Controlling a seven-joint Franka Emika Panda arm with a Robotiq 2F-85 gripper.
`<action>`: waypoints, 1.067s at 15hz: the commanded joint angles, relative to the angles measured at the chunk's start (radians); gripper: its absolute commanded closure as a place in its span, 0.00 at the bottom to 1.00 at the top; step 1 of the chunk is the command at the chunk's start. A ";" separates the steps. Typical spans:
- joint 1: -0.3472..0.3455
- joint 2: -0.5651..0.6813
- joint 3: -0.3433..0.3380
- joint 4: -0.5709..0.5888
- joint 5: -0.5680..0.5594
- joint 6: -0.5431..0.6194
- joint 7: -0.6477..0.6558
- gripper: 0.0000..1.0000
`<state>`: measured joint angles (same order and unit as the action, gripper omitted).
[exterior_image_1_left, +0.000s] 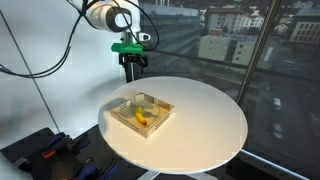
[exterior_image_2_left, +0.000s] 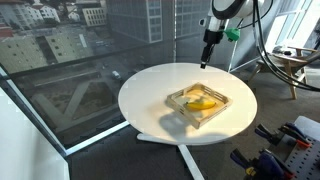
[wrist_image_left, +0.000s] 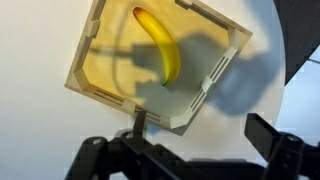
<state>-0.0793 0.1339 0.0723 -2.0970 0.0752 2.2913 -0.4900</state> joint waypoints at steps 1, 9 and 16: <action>0.019 -0.040 -0.019 -0.015 0.015 -0.037 0.066 0.00; 0.028 -0.041 -0.026 -0.015 0.027 -0.052 0.102 0.00; 0.029 -0.057 -0.028 -0.028 0.032 -0.055 0.102 0.00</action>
<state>-0.0688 0.0768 0.0630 -2.1267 0.1056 2.2379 -0.3869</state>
